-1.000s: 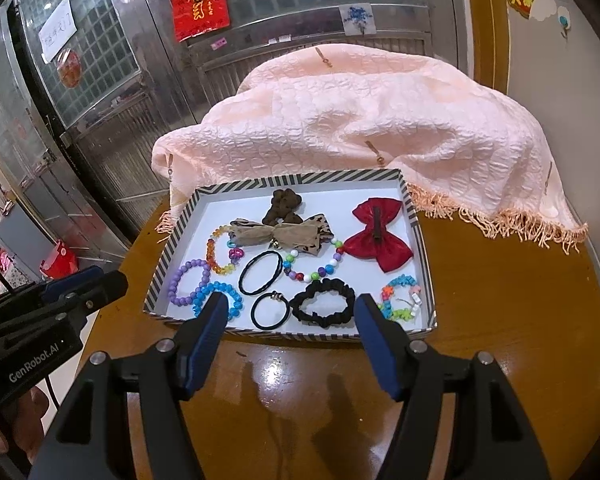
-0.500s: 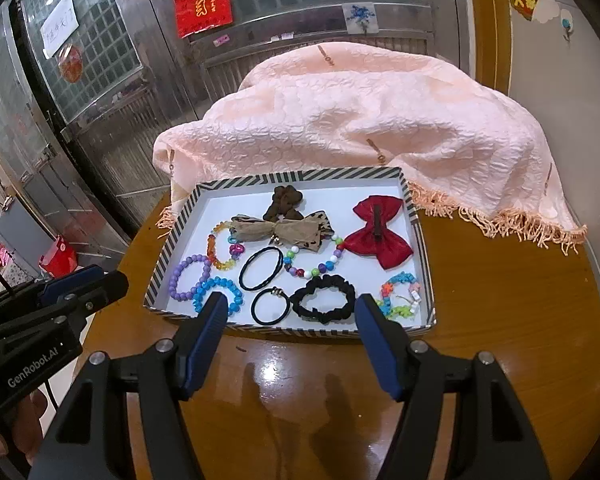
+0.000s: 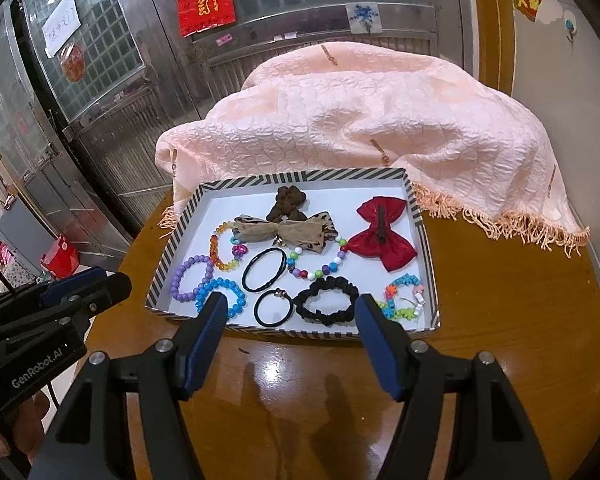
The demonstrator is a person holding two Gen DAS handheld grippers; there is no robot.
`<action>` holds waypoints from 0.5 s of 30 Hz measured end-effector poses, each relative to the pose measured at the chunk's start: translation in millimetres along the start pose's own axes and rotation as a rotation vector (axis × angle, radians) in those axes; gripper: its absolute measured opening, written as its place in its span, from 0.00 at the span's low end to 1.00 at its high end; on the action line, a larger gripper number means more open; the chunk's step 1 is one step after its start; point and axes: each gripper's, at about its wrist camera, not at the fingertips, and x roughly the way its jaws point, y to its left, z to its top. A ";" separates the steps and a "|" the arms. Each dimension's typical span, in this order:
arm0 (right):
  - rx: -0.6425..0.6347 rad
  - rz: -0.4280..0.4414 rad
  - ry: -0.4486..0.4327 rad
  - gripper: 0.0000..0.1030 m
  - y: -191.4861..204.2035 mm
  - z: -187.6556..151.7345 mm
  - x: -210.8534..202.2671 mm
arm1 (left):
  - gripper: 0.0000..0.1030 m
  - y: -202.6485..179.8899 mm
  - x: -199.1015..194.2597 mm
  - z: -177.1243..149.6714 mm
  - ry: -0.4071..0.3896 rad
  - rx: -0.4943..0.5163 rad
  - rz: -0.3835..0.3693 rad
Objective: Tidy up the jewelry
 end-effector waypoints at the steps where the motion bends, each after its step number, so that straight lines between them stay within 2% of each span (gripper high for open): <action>1: -0.001 0.001 0.001 0.67 0.3 0.0 0.4 | 0.28 0.1 0.0 0.0 0.000 0.001 0.000; 15: 0.004 0.003 0.005 0.68 0.2 -0.2 2.8 | 0.28 0.2 3.2 -0.2 0.003 -0.003 -0.001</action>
